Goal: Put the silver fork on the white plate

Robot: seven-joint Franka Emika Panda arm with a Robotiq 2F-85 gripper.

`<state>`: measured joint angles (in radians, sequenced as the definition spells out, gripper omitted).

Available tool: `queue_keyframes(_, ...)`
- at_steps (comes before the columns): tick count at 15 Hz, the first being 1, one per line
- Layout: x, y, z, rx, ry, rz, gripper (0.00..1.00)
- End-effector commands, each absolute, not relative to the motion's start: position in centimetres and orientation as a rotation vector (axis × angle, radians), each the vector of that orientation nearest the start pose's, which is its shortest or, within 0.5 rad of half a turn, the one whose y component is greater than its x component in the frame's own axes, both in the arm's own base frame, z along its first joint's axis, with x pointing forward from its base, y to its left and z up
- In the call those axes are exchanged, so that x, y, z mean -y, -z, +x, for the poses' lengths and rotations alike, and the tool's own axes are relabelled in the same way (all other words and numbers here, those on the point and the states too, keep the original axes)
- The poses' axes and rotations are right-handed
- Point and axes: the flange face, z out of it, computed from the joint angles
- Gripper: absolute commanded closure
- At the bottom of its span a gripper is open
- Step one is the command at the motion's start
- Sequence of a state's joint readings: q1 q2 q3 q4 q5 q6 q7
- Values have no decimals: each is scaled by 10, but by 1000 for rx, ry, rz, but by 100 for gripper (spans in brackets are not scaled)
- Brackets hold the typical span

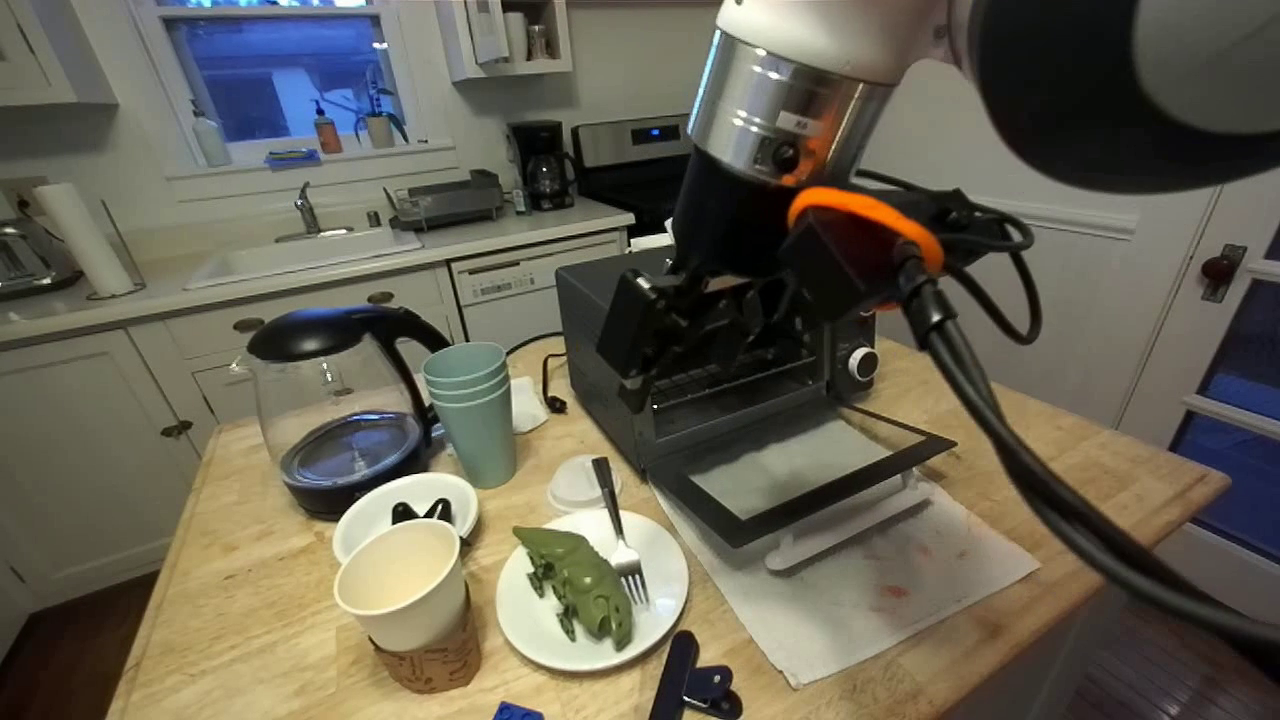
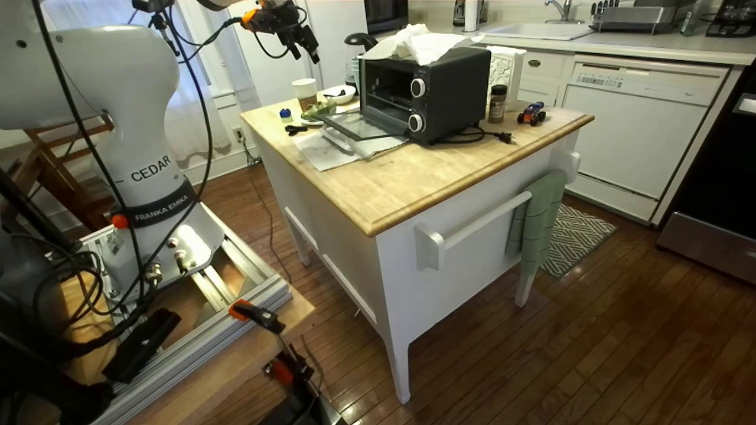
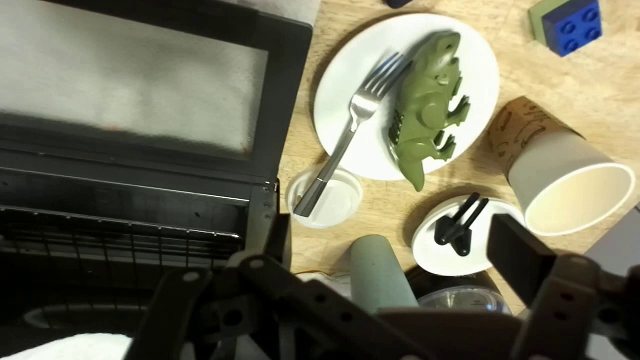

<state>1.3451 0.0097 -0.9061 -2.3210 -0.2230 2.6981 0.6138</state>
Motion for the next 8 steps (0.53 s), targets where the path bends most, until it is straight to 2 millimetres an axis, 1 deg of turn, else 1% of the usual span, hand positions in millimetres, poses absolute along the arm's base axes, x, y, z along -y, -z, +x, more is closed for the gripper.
queue_keyframes(1,-222,-398,459,-29,580,-3019,0)
queue_keyframes(2,-218,-405,453,-46,590,-3016,0)
queue_keyframes(3,-230,-388,473,-13,592,-3046,0)
queue_keyframes(5,-224,-399,464,-32,598,-3031,0)
queue_keyframes(8,-221,-398,460,-33,575,-3019,0)
